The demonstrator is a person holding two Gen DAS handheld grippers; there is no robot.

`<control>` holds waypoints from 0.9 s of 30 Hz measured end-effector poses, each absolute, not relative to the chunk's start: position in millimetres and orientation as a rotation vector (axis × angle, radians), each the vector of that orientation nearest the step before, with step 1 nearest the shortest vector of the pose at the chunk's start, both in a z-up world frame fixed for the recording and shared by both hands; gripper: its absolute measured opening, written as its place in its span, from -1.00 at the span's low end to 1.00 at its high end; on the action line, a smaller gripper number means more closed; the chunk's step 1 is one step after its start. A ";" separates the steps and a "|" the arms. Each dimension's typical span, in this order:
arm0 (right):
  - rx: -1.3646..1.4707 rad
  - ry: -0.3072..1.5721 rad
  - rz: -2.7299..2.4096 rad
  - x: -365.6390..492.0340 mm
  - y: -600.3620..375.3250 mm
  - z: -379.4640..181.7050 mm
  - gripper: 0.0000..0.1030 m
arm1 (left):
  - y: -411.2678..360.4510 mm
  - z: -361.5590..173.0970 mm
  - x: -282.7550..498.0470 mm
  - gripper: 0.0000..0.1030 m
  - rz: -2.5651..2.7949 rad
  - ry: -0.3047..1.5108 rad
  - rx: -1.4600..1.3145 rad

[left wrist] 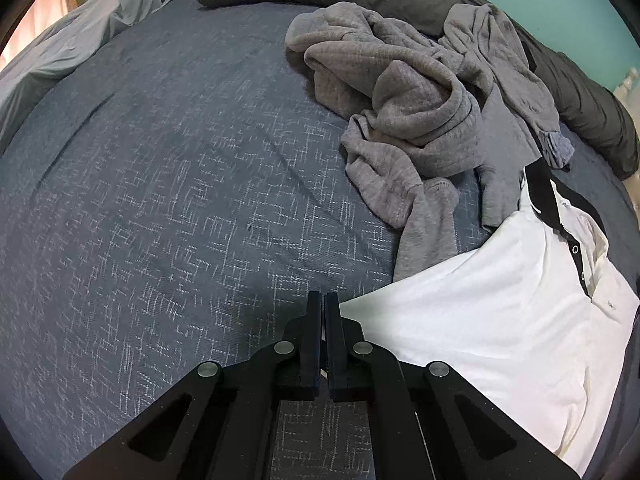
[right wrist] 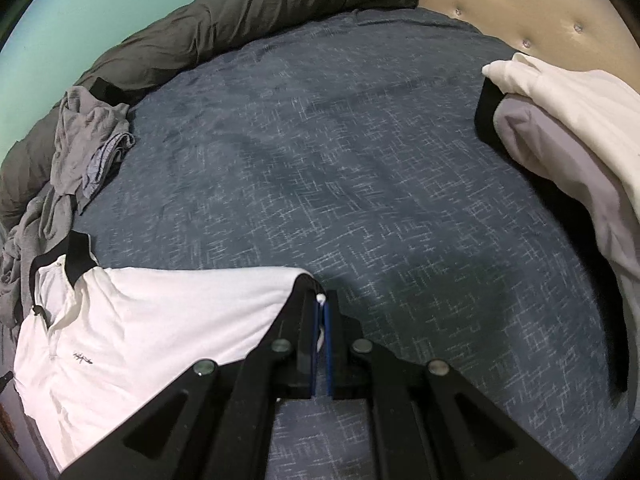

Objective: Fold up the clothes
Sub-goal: 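Grasp the white shirt hem with the right gripper while the left gripper grasps the hem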

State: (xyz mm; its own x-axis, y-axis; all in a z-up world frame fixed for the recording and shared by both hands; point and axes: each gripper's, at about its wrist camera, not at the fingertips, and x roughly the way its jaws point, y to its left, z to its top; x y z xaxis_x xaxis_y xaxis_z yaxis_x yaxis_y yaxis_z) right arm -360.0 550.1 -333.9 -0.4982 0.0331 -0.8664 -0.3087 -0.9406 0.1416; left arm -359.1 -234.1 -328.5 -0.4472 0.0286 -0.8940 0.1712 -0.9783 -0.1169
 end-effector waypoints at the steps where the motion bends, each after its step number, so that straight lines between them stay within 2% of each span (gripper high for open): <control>1: -1.450 0.410 2.524 -360.8 550.6 -334.1 -0.96 | -233.8 -328.4 -359.3 -0.98 -2.587 0.292 1.603; 27: -1.392 0.351 2.478 -381.0 563.8 -338.9 -0.96 | -246.5 -328.6 -384.5 -0.98 -2.598 0.297 1.590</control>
